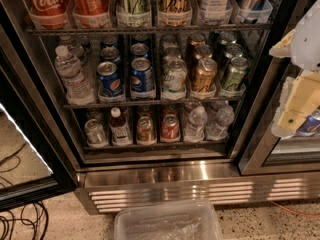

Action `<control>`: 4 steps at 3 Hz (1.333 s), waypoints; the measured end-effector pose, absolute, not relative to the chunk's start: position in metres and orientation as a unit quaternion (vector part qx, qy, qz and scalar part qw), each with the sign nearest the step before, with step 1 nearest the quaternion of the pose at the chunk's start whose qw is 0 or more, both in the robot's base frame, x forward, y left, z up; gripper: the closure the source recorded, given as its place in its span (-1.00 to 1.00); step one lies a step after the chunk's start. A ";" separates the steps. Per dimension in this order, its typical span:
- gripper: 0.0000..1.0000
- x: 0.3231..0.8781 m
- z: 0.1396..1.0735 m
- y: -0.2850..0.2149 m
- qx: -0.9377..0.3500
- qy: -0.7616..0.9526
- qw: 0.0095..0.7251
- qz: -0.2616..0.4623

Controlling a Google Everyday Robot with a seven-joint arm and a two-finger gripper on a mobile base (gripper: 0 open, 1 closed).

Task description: Pick green can from middle shelf of fridge

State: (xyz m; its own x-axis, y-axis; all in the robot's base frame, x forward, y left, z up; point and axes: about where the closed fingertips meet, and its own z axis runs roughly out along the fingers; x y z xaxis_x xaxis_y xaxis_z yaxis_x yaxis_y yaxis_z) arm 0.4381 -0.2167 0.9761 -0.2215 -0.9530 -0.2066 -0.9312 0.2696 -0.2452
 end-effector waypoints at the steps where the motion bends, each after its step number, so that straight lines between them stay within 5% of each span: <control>1: -1.00 0.438 0.976 -0.217 -0.603 0.781 0.159 -0.034; 4: -1.00 0.450 0.894 -0.176 -0.489 0.824 0.271 0.097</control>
Offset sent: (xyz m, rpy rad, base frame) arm 0.0210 0.0287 -0.0351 0.2026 0.0017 -0.0493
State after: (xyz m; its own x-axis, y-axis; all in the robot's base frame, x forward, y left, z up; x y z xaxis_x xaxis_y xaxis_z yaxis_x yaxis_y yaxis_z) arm 0.4502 -0.1756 0.8939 -0.3751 -0.7525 -0.5413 -0.8573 0.5037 -0.1062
